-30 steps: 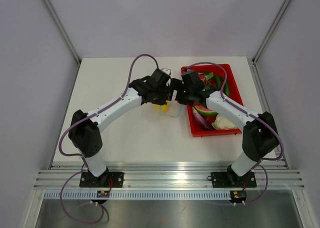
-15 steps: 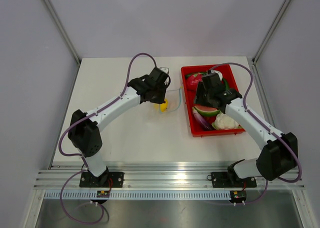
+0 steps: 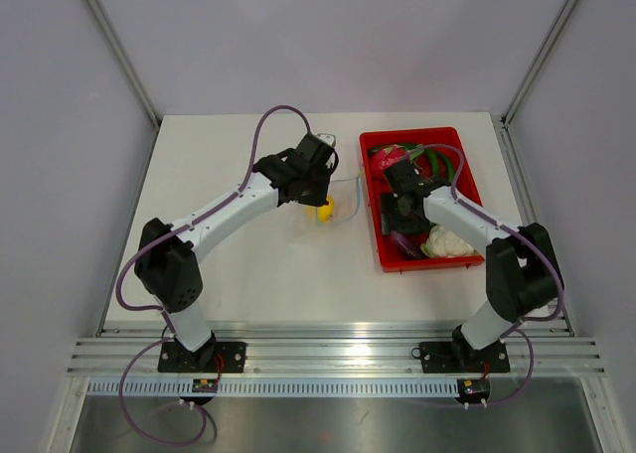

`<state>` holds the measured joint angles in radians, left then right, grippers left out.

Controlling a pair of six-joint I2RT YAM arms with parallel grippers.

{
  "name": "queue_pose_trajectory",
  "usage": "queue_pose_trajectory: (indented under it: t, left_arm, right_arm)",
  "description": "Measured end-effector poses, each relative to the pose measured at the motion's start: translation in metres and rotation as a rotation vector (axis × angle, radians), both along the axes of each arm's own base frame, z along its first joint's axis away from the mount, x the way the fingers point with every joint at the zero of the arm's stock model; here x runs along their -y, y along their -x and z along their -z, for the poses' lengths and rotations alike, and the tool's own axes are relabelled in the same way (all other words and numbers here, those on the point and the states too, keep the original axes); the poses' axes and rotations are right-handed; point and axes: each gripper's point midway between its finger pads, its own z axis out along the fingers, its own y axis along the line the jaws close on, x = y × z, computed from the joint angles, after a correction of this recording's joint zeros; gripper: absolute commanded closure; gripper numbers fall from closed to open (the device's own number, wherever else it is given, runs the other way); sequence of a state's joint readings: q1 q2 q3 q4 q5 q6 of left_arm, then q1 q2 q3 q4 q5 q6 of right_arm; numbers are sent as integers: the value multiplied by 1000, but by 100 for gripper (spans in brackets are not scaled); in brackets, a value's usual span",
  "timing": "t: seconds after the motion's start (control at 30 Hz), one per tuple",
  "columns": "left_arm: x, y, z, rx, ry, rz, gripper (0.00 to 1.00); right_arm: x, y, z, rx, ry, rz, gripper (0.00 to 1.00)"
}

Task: Place the food in the zip-top bag and seal the zipper
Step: Pick up the fake vegetable from the bin.

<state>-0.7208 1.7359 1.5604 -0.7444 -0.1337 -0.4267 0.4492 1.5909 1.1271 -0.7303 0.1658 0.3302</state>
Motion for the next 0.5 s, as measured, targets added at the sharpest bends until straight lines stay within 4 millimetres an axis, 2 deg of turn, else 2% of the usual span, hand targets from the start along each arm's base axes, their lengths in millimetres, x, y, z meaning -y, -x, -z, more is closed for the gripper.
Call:
queue_pose_trajectory:
  t: [0.1, 0.13, 0.17, 0.27, 0.4, 0.5]
  left_arm:
    - [0, 0, 0, 3, 3, 0, 100]
    - [-1, 1, 0, 3, 3, 0, 100]
    - [-1, 2, 0, 1, 1, 0, 100]
    - [-1, 3, 0, 0, 6, 4, 100]
    - [-1, 3, 0, -1, 6, 5, 100]
    - [-1, 3, 0, -1, 5, 5, 100]
  right_arm:
    - [-1, -2, 15, -41, 23, -14, 33]
    - [-1, -2, 19, -51, 29, -18, 41]
    - [-1, -3, 22, -59, 34, -20, 54]
    - [-2, -11, 22, -37, 42, -28, 78]
    - [-1, -12, 1, 10, 26, -17, 87]
    - [1, -9, -37, 82, -4, -12, 90]
